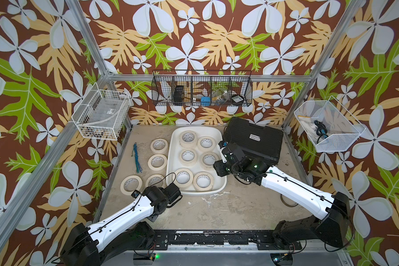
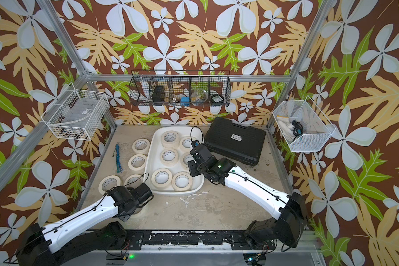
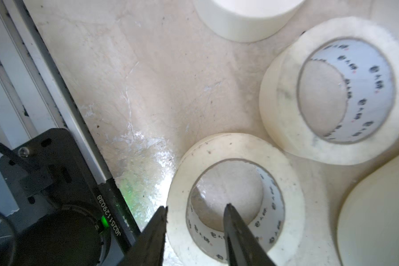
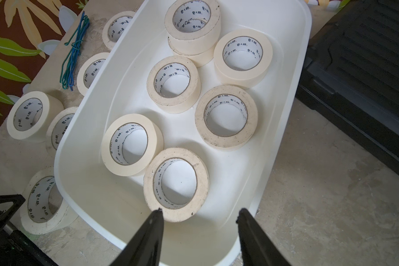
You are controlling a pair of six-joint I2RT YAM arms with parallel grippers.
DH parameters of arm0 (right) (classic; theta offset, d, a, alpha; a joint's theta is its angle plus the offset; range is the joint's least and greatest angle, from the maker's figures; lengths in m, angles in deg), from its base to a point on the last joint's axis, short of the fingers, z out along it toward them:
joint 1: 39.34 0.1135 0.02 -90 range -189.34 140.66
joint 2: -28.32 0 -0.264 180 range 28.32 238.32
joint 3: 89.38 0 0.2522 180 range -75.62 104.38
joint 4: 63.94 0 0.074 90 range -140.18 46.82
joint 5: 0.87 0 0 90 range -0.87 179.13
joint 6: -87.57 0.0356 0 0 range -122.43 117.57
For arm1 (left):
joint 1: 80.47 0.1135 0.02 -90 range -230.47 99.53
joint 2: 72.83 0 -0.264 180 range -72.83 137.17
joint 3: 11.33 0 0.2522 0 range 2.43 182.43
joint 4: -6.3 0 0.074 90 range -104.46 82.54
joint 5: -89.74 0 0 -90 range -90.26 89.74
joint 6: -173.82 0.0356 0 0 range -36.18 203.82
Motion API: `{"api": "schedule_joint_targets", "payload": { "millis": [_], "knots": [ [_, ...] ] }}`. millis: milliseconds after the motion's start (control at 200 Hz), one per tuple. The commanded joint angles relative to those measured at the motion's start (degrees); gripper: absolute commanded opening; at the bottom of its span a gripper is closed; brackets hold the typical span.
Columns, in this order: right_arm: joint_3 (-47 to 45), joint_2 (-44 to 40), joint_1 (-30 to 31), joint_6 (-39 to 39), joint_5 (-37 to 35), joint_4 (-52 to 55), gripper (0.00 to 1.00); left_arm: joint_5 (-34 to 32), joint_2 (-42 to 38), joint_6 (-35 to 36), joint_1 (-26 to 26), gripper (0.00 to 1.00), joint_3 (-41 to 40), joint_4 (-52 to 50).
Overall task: Take out the art tape in the storage box
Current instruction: Place the art tape at the center of the board.
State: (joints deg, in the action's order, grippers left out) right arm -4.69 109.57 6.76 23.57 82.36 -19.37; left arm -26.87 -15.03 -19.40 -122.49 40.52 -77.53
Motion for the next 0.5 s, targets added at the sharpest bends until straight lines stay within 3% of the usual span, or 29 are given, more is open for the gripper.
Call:
{"api": "schedule_joint_targets", "payload": {
  "millis": [0,130,280,495],
  "knots": [
    [0.25,-0.14,-0.32,1.09,0.89,-1.48,0.56,-5.37,0.92,2.86,0.14,0.59,4.19,-4.14],
    [0.66,1.08,-2.2,2.29,3.46,-3.79,0.56,-10.38,3.35,9.82,0.1,0.68,11.56,-4.74],
    [4.53,5.01,-4.27,3.2,3.91,-5.85,0.57,-13.74,7.01,24.77,0.11,0.7,18.45,-1.44],
    [14.11,16.43,-6.32,5.79,3.36,-7.49,0.59,-11.99,9.8,43.95,0.11,0.67,23.25,3.94]
  ]
}}
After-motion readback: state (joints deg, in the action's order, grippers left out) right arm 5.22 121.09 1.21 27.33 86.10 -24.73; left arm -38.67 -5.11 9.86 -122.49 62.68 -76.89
